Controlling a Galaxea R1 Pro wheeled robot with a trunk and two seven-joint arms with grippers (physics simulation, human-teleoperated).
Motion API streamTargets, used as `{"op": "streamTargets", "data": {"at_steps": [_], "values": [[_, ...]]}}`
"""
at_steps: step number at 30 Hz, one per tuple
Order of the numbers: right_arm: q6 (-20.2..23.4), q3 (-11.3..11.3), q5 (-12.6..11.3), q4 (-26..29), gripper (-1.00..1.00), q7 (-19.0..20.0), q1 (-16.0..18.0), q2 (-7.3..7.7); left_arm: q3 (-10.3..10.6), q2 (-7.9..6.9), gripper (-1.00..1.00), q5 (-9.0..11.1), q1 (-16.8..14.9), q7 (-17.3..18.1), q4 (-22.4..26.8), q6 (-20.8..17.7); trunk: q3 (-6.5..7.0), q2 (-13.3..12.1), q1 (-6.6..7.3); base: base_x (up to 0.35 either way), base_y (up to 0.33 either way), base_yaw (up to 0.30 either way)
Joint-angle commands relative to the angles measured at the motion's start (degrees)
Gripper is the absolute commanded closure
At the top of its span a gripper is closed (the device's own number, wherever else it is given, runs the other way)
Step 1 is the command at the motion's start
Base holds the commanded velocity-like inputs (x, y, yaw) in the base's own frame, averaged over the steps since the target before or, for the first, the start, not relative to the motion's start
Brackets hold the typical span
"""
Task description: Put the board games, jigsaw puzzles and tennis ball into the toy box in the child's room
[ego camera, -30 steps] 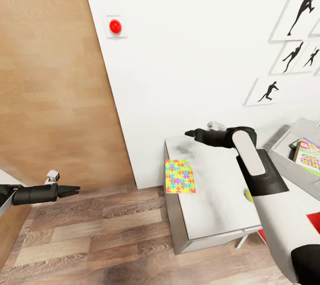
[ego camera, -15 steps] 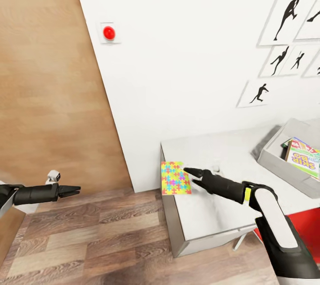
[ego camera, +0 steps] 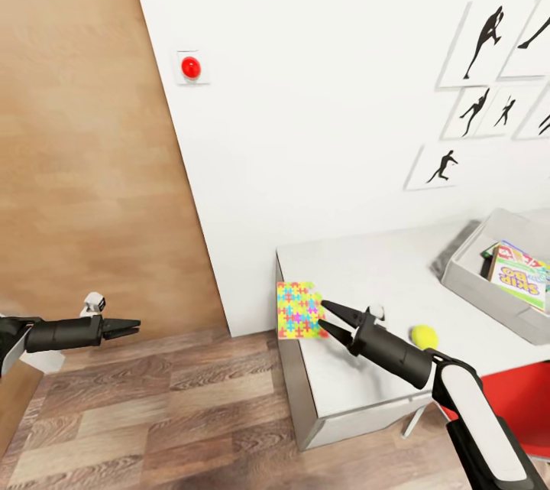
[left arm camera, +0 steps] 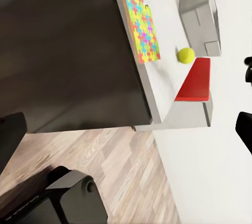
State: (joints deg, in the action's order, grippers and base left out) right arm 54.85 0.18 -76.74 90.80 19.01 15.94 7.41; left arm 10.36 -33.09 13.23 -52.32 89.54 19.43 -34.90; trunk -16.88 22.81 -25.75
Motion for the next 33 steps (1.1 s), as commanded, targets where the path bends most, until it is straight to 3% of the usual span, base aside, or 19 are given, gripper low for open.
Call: {"op": "streamTargets", "data": {"at_steps": [1,4,9,11,14,15,18,24,33], "values": [[0.08,-0.07,0.36,0.0,-1.0,0.66,0.03,0.07,0.37,0.27,-1.0,0.33,-0.06,0.15,0.0,-0.64,-0.01,0.1,-0.04,0.0,0.0,0.0],[0.05,-0.12,0.38,0.0,-1.0,0.91,-0.01,0.1,-0.2,1.57,-1.0,0.36,-0.13,-0.23,0.0,-0.88,0.26,0.1,-0.04,0.0,0.0,0.0],[-0.28,0.18,1.22,0.0,-1.0,0.86,-0.03,-0.02,-4.34,4.76,-1.0,0.21,-0.23,-2.57,-0.08,-0.87,0.44,0.1,-0.04,0.0,0.0,0.0],[-0.96,0.29,3.2,0.0,-1.0,0.86,-0.03,-0.21,-5.32,5.86,-1.0,0.26,-0.22,-4.79,-0.09,-0.83,0.46,0.1,-0.04,0.0,0.0,0.0],[-3.02,0.45,8.06,0.0,-1.0,0.98,-0.03,-0.55,-6.03,6.89,-1.0,0.3,-0.21,-7.52,-0.09,-0.96,0.47,0.1,-0.04,0.0,0.0,0.0],[-4.12,0.85,10.75,0.0,-1.0,1.0,-0.03,-0.77,-6.25,7.51,-1.0,0.3,-0.18,-8.42,-0.09,-0.93,0.47,0.1,-0.04,0.0,0.0,0.0],[-4.97,2.93,13.91,0.0,-1.0,1.08,-0.03,-0.89,-6.41,8.5,-1.0,0.33,-0.19,-8.95,-0.09,-0.89,0.47,0.1,-0.04,0.0,0.0,0.0],[-5.31,4.53,15.27,0.02,-1.0,1.19,-0.03,-0.97,-6.48,9.87,-1.0,0.35,-0.21,-9.25,-0.09,-0.88,0.47,0.1,-0.04,0.0,0.0,0.0],[-5.29,4.79,15.41,0.03,-1.0,1.13,-0.03,-0.99,-6.45,10.83,-1.0,0.45,-0.2,-9.32,-0.09,-1.04,0.47,0.1,-0.04,0.0,-0.072,0.0]]}}
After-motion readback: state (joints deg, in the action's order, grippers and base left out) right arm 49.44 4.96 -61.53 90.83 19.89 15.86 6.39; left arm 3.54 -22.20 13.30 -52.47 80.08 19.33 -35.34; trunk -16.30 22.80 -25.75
